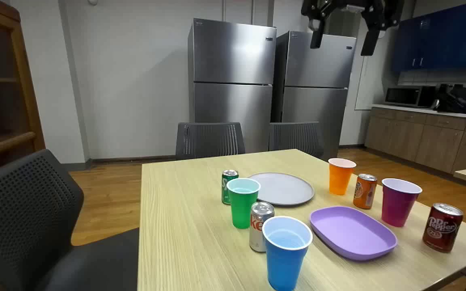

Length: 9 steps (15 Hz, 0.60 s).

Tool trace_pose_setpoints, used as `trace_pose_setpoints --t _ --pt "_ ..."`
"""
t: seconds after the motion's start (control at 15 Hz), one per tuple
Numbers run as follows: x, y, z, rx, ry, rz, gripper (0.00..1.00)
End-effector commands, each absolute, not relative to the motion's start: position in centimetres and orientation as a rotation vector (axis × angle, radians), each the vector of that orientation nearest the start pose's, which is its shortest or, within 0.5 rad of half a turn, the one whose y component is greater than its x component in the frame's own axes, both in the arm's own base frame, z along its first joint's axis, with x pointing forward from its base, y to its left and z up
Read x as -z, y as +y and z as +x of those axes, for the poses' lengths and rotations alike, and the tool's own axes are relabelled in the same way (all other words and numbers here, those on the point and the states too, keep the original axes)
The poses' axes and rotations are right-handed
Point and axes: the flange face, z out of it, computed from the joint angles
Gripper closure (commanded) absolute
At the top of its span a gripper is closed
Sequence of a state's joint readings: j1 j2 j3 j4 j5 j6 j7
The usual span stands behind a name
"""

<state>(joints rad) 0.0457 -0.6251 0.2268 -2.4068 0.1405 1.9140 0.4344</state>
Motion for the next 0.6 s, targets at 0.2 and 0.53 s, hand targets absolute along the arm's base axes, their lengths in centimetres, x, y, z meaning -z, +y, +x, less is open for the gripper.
trace_pose_setpoints --t 0.2,0.53 --pt "-53.69 12.26 36.05 0.175 0.363 -3.073 0.0" --pt "-53.24 12.64 36.31 0.189 0.384 -3.075 0.0"
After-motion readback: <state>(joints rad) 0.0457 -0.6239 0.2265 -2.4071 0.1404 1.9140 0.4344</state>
